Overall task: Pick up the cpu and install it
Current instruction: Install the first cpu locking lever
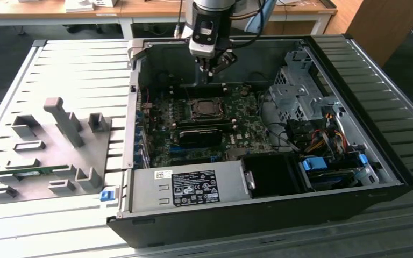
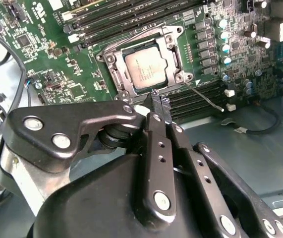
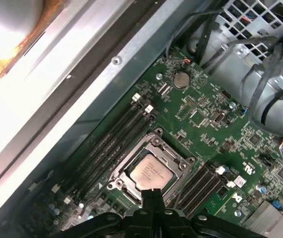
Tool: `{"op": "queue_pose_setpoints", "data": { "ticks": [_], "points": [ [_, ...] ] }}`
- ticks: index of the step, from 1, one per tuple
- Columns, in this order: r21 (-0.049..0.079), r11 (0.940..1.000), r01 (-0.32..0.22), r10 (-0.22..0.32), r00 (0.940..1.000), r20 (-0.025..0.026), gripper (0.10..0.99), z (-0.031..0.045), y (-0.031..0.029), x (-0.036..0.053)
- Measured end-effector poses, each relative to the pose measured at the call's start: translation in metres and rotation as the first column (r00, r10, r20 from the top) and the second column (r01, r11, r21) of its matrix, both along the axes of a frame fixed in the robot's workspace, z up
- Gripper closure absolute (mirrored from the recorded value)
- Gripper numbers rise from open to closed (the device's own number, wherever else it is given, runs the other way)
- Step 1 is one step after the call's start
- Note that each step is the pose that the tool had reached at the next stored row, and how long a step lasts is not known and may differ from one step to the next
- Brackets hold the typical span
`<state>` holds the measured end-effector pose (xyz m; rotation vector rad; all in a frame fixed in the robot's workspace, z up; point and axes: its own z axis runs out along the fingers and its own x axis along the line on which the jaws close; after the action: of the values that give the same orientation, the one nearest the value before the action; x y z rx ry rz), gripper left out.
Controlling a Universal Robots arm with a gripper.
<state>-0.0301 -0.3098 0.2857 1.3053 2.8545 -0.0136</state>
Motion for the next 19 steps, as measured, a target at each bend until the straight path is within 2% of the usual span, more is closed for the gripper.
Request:
{"op": "queue_pose_setpoints", "data": {
  "ticks": [8, 19],
  "points": [
    [0.000, 0.9980, -0.063, 0.063, 0.9980, 0.0000, 0.980, -0.0001, -0.0004, 0.0000],
    [0.000, 0.9898, -0.143, 0.143, 0.9898, 0.0000, 0.980, -0.0001, -0.0009, 0.0000]
  ]
}}
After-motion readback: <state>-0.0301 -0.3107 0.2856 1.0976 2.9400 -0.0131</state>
